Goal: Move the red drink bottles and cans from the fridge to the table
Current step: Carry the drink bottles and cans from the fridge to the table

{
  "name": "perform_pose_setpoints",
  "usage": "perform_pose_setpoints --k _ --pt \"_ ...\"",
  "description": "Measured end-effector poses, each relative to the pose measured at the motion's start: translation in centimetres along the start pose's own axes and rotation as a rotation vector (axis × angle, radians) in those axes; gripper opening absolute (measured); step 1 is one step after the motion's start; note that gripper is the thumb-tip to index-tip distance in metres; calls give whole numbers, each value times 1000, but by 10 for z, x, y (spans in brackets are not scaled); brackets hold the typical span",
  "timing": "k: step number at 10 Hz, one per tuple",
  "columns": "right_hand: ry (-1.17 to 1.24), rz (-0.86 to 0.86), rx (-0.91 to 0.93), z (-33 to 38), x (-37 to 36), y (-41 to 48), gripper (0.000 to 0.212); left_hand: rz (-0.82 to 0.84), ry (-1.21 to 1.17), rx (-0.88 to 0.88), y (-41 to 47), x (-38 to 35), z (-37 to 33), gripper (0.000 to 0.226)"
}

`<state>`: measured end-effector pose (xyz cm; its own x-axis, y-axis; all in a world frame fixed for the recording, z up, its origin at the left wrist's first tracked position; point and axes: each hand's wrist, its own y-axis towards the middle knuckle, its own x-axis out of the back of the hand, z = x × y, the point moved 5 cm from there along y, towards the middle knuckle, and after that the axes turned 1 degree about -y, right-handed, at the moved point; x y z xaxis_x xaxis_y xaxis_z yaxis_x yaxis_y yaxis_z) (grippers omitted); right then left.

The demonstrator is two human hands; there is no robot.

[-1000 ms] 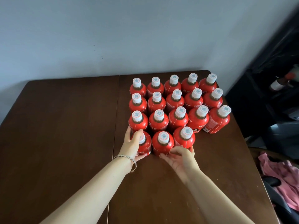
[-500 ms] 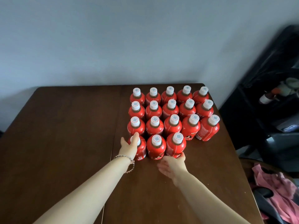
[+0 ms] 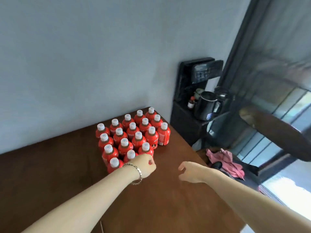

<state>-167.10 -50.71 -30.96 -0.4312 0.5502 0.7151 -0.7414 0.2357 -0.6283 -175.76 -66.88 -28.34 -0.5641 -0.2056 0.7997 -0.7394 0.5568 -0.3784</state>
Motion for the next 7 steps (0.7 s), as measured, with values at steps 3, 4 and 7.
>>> perform_pose_setpoints --k 3,4,7 --pt "176 -276 -271 -145 28 -170 34 262 255 -492 -44 -76 -224 20" --pt "26 -298 -399 -216 21 -246 21 318 375 -666 -83 -127 -323 25" --pt "145 -620 -831 -450 -26 -550 24 306 484 -1161 -268 -299 -601 29"
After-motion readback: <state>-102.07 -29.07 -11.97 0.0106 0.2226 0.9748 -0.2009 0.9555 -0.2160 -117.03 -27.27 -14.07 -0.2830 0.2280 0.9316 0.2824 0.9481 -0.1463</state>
